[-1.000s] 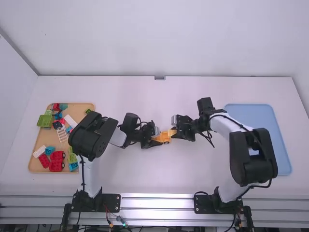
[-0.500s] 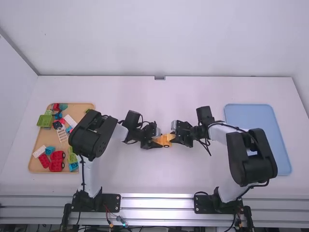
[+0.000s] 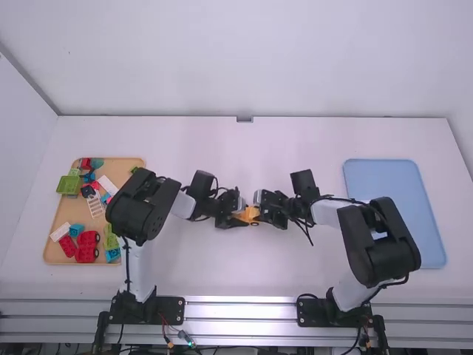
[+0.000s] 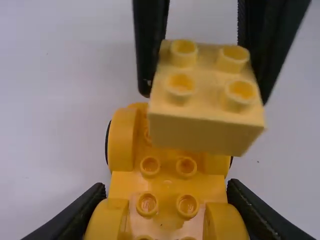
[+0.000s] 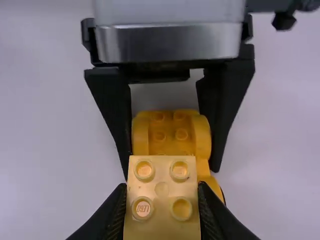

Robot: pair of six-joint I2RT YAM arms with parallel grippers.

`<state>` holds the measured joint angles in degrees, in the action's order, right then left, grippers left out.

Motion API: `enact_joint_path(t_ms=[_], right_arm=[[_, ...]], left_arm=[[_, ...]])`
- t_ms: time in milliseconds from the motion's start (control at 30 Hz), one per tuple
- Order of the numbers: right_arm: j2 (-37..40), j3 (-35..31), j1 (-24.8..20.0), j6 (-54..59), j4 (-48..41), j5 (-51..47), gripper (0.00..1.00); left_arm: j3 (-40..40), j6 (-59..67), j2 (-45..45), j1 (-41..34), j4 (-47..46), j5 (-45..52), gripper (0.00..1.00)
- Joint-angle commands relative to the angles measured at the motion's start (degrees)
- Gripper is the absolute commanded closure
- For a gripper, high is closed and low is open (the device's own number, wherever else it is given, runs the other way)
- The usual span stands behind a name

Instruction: Assemble lego blocks to make yellow taxi

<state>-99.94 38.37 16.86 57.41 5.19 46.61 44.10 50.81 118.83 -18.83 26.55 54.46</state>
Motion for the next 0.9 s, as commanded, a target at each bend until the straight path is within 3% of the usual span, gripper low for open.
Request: enact_joint_path(t_ms=[0, 600, 867], right_arm=[[0.81, -0.52, 0.02, -1.03, -0.11, -0.81, 1.00], [-1.31, -0.42, 1.64, 1.03, 0.52, -1.66, 1.00], [-1.64, -0.48, -0.37, 1.33, 0.35, -0.28, 1.00]], left_arm=[[-1.99, -0.17, 1.95, -0.33, -0.42, -1.60, 0.64], [-2.01, -0.37, 1.95, -0.42, -0.81, -1.55, 0.66], [-2.01, -0.37, 1.95, -0.04, -0.74, -1.51, 0.67]])
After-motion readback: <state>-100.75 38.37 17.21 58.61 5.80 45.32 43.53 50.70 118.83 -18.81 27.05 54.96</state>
